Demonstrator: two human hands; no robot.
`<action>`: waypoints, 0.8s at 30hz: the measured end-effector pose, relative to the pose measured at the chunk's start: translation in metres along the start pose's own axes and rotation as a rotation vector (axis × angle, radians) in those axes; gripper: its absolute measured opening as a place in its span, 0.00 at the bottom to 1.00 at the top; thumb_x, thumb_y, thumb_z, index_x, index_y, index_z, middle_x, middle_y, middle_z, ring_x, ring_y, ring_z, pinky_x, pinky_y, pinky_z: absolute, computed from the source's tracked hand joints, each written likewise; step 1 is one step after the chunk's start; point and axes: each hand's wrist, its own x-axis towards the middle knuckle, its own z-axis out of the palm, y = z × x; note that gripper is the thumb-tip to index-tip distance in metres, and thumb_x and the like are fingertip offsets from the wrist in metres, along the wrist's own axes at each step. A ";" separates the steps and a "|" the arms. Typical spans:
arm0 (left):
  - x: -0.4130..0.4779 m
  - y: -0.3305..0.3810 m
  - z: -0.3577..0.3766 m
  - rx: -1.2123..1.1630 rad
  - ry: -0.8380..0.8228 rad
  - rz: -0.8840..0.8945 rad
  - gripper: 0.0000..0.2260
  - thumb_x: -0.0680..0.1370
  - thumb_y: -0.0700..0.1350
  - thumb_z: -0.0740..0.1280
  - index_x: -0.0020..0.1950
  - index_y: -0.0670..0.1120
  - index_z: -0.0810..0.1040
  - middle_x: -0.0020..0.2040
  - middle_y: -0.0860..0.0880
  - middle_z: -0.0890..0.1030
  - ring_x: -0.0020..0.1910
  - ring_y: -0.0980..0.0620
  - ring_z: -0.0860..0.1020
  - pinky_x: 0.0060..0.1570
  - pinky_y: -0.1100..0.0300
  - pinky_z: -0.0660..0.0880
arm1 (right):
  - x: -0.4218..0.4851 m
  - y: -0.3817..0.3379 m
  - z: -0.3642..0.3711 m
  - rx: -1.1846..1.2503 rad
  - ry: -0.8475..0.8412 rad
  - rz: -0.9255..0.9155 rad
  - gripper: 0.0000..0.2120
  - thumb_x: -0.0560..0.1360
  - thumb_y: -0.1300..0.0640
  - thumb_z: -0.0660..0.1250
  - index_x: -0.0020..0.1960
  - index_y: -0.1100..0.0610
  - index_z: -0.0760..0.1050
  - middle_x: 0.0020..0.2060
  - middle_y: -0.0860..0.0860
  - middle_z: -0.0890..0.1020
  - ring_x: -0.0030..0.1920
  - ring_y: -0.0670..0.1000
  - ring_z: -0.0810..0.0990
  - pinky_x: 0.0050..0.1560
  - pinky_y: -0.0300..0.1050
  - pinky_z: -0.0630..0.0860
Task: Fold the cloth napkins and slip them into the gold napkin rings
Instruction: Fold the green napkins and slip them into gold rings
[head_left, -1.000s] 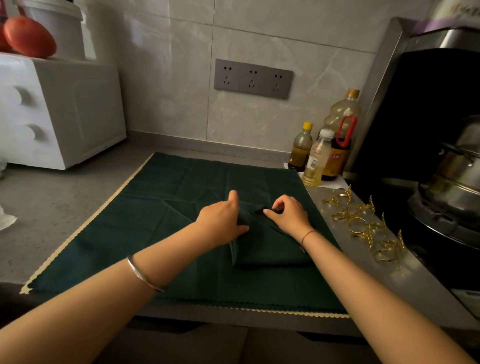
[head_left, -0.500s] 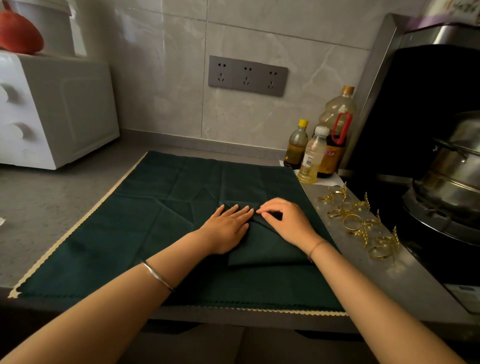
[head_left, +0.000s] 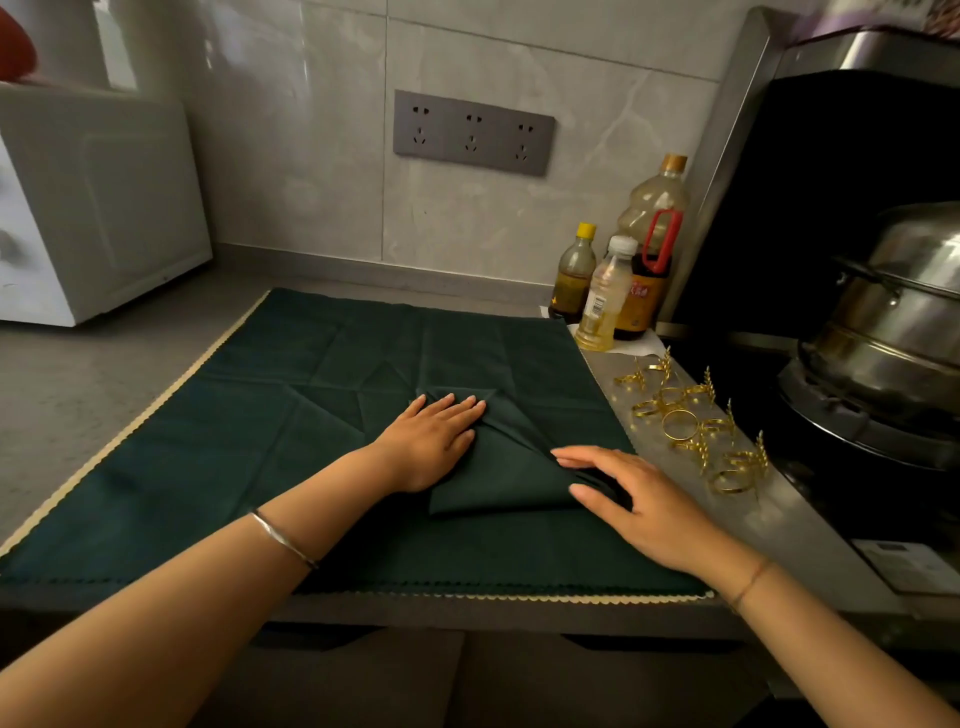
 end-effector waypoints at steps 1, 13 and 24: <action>0.000 -0.001 0.001 -0.021 0.003 0.003 0.22 0.84 0.51 0.46 0.78 0.53 0.46 0.79 0.54 0.49 0.77 0.54 0.45 0.73 0.56 0.38 | 0.002 -0.004 0.000 -0.044 -0.014 -0.012 0.18 0.76 0.40 0.56 0.66 0.34 0.64 0.58 0.33 0.73 0.62 0.33 0.67 0.64 0.30 0.60; -0.056 0.010 -0.030 0.058 -0.074 0.179 0.31 0.74 0.69 0.56 0.76 0.63 0.55 0.77 0.58 0.55 0.76 0.55 0.52 0.74 0.57 0.45 | 0.006 -0.013 -0.001 -0.259 -0.042 -0.044 0.22 0.73 0.33 0.56 0.64 0.38 0.69 0.51 0.35 0.67 0.59 0.40 0.64 0.61 0.35 0.60; -0.070 0.006 -0.031 0.150 -0.005 0.265 0.29 0.76 0.63 0.62 0.75 0.58 0.61 0.75 0.57 0.62 0.72 0.57 0.63 0.69 0.63 0.61 | 0.008 -0.023 -0.002 -0.352 -0.045 -0.069 0.21 0.71 0.32 0.54 0.54 0.45 0.69 0.50 0.42 0.70 0.57 0.43 0.65 0.59 0.32 0.56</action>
